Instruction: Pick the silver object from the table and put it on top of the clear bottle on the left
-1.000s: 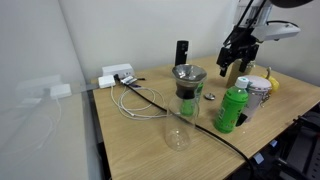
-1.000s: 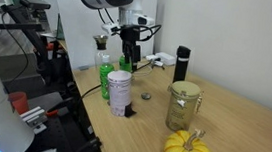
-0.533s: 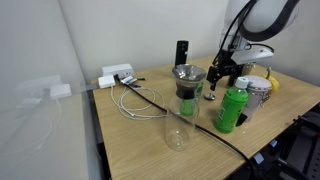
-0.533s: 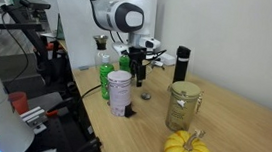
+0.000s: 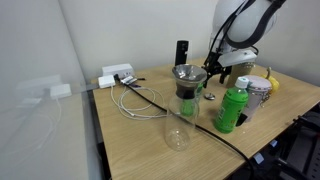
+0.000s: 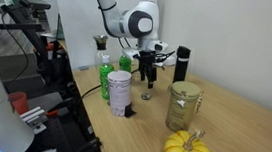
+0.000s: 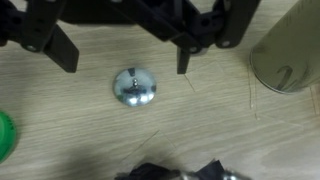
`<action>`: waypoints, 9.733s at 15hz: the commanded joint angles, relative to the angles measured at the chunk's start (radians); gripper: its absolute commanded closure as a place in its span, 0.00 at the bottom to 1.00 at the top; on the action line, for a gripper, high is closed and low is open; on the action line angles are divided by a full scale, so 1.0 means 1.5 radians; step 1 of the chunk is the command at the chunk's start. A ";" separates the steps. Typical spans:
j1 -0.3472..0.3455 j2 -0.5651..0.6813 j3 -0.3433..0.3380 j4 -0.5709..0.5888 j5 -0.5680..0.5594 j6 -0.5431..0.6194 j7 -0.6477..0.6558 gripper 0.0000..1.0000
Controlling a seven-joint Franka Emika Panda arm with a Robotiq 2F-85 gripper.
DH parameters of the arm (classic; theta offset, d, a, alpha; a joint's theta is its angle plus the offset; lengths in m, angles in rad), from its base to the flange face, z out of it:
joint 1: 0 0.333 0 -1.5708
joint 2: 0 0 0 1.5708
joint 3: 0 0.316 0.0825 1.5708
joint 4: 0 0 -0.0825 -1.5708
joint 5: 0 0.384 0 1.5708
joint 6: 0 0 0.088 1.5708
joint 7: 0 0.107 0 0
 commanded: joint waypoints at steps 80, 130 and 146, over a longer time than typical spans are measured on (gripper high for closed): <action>0.008 -0.389 0.094 -0.031 0.009 -0.182 0.057 0.94; 0.129 -0.342 0.278 0.045 0.052 -0.327 -0.236 0.99; 0.128 -0.281 0.272 0.049 -0.004 -0.284 -0.188 0.99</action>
